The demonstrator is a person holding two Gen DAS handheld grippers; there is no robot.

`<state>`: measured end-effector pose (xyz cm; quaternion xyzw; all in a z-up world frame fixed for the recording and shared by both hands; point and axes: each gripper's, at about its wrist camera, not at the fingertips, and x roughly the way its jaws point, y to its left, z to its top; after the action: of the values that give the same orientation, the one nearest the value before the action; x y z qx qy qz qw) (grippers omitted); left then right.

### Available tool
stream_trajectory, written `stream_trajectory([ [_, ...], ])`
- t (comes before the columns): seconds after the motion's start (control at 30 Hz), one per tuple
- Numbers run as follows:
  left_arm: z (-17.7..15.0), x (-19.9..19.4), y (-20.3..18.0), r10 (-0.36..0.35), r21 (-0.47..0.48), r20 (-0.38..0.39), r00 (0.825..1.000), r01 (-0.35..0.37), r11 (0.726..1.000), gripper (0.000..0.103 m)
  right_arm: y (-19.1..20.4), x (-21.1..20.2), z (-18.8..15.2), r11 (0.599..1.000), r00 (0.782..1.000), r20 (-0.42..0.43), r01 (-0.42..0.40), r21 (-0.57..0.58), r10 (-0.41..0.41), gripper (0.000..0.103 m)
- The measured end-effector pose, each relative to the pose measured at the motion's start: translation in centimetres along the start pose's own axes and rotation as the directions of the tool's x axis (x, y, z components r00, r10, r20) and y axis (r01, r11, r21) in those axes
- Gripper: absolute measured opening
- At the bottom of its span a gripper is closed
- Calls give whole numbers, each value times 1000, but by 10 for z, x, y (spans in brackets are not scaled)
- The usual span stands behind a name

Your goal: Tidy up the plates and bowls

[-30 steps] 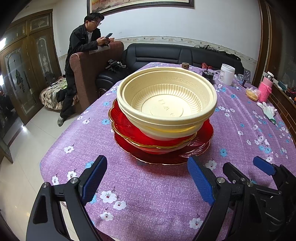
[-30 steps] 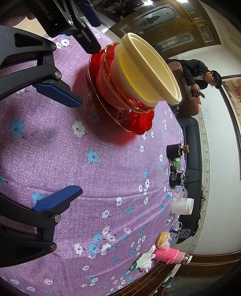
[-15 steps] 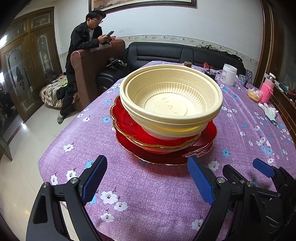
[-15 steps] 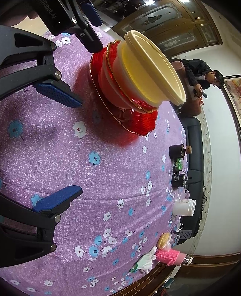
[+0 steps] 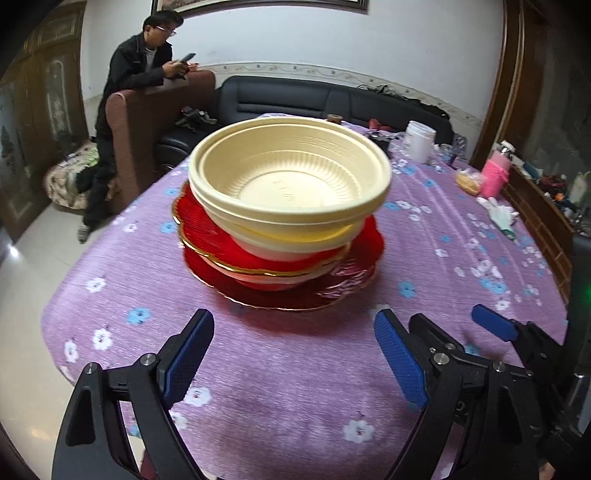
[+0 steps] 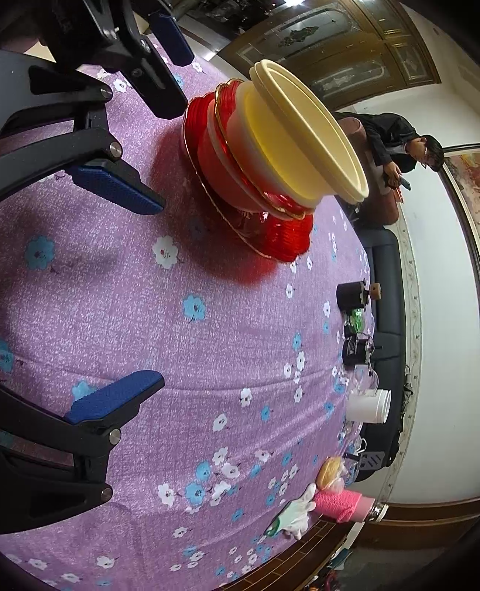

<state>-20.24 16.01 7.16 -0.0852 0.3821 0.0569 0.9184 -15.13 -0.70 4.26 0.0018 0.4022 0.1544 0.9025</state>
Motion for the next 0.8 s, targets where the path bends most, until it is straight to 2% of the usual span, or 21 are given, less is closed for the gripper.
stream_trajectory([
  [0.1,-1,-8,1,-30,-11,33,999,30,999,88,-3,-4,-2,1000,1000,6,7,7,-7,89],
  [0.17,0,-21,1,-16,-16,105,994,18,1000,88,-2,-7,-3,1000,1000,10,10,7,-10,89],
  [0.2,-1,-31,1,-3,-20,157,988,6,1000,88,-1,-9,-3,1000,1000,13,11,4,-11,89],
  [0.23,0,-39,1,12,-24,196,980,-8,1000,93,0,-10,-3,1000,1000,17,12,0,-12,89],
  [0.27,0,-49,1,32,-32,237,971,-25,999,103,1,-12,-2,1000,1000,23,12,-4,-12,89],
  [0.33,5,-65,1,53,-49,305,951,-40,998,103,4,-17,-1,1000,999,46,5,-12,-4,89],
  [0.4,7,-75,1,52,-57,343,938,-35,998,103,8,-22,1,1000,998,63,-3,-25,4,89],
  [0.5,14,-74,-2,38,-46,344,938,-24,999,103,18,-26,6,999,997,75,-11,-52,14,89],
  [0.7,14,-55,-7,42,-5,232,972,-42,999,103,33,-25,7,995,997,68,-17,-100,24,89],
  [0.8,13,-48,-4,54,-8,203,978,-54,999,103,34,-22,6,995,998,57,-22,-97,28,90],
])
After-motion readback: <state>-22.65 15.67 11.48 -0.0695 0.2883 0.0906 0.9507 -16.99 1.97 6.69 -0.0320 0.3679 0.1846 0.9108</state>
